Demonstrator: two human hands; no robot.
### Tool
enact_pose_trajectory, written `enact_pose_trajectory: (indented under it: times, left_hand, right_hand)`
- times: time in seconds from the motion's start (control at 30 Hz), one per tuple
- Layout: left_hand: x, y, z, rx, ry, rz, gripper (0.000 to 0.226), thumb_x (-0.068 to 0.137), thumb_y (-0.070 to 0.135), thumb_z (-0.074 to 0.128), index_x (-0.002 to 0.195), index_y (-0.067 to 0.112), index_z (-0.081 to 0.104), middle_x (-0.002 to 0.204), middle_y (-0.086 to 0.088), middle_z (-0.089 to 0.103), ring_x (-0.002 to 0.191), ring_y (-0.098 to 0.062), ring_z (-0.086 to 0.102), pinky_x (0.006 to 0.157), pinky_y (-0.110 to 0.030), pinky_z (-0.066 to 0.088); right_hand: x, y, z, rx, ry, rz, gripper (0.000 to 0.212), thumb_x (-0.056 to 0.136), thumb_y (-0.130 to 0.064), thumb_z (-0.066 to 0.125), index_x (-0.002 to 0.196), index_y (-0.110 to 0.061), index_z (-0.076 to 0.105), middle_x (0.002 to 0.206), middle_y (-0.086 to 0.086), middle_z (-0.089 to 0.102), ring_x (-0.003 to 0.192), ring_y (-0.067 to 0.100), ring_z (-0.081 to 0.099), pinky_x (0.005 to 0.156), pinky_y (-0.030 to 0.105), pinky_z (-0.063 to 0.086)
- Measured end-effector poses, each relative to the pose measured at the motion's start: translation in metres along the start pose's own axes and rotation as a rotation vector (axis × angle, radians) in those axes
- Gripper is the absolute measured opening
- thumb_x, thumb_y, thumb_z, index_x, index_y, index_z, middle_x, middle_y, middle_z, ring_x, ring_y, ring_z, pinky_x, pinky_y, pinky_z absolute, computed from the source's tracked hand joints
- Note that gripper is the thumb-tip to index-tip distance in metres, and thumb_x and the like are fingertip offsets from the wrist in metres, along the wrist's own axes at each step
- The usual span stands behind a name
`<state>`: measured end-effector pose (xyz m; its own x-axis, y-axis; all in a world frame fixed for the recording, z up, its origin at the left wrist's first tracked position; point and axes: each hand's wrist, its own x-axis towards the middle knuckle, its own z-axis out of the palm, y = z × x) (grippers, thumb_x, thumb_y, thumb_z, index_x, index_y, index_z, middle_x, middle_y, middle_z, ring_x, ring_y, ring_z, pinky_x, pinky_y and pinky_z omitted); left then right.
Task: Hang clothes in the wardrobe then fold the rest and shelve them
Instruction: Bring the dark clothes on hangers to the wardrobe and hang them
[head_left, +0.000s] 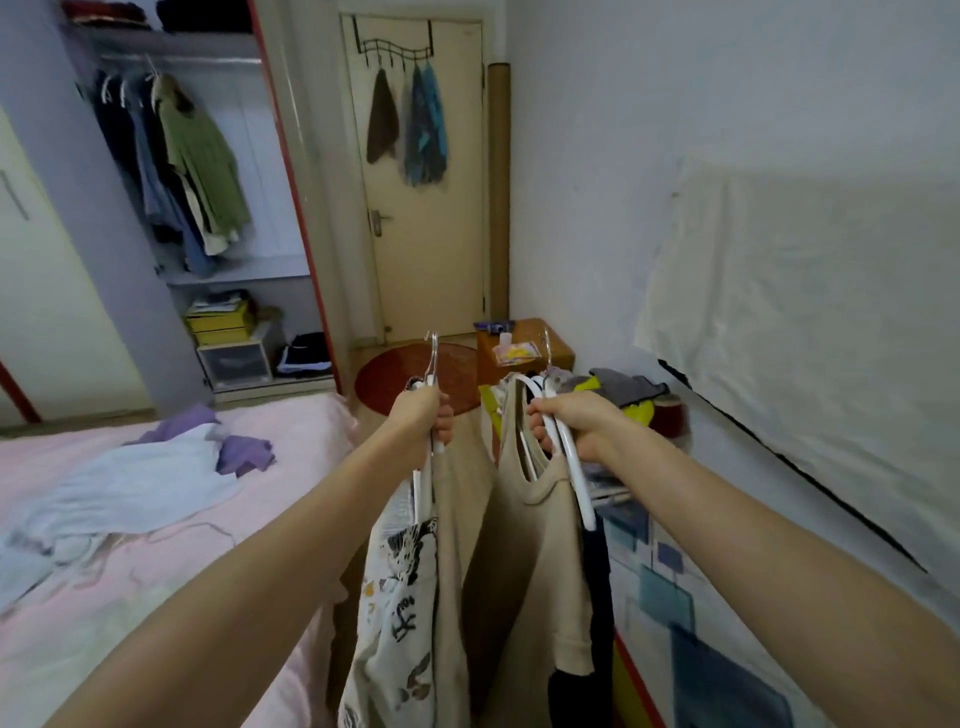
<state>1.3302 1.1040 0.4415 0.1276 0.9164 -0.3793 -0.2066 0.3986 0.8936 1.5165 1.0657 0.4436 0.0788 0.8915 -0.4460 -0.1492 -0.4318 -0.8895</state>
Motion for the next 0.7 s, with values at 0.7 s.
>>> enact_pose_trajectory:
  times: [0.7]
  left_hand:
    - [0.535, 0.259, -0.096, -0.139, 0.227, 0.068, 0.027, 0.099, 0.0, 0.028, 0.077, 0.01, 0.04, 0.058, -0.003, 0.038, 0.038, -0.011, 0.034, 0.033, -0.015, 0.03]
  right_hand:
    - [0.546, -0.272, 0.176, -0.318, -0.15, -0.1, 0.023, 0.097, -0.008, 0.051, 0.113, 0.008, 0.056, 0.068, 0.012, 0.067, 0.043, 0.012, 0.052, 0.037, 0.019, 0.038]
